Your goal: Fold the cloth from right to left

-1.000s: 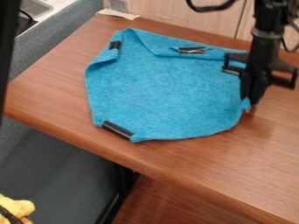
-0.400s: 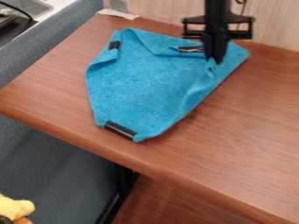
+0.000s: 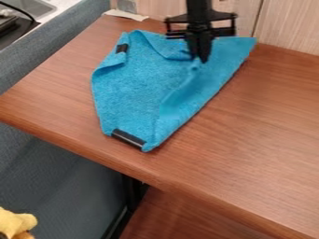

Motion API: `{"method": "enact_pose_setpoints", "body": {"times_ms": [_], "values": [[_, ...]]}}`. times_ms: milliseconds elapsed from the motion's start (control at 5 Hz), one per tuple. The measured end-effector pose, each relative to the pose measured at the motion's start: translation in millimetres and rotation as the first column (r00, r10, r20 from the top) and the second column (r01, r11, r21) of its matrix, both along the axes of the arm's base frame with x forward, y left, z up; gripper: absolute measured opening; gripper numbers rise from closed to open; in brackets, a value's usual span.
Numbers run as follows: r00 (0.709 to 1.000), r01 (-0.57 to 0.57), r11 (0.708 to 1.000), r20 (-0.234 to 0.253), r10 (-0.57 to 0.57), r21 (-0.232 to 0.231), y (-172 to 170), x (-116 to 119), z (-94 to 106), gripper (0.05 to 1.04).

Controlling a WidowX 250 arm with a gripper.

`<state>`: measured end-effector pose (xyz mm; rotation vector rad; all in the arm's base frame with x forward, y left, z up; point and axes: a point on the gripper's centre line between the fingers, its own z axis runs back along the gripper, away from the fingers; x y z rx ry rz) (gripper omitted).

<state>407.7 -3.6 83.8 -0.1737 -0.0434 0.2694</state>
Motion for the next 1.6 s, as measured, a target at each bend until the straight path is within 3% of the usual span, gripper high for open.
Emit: {"method": "enact_pose_setpoints", "body": {"times_ms": [200, 400, 800, 1000, 1400, 1600], "values": [[0.997, -0.069, 0.997, -0.021, 0.070, 0.019, 22, -5, -6.1, 0.105], [0.993, -0.113, 0.993, -0.037, 0.114, 0.036, 33, -8, -6.6, 0.277], [0.990, -0.128, 0.990, -0.051, 0.132, 0.061, 40, -11, -7.9, 0.871], [0.990, -0.128, 0.989, -0.056, 0.132, 0.072, 41, -12, -8.1, 1.008], [0.995, -0.078, 0.992, -0.052, 0.083, 0.097, 31, -11, -7.1, 1.000], [0.997, -0.042, 0.990, 0.075, 0.032, 0.131, 26, -8, 18.4, 1.000]]}}
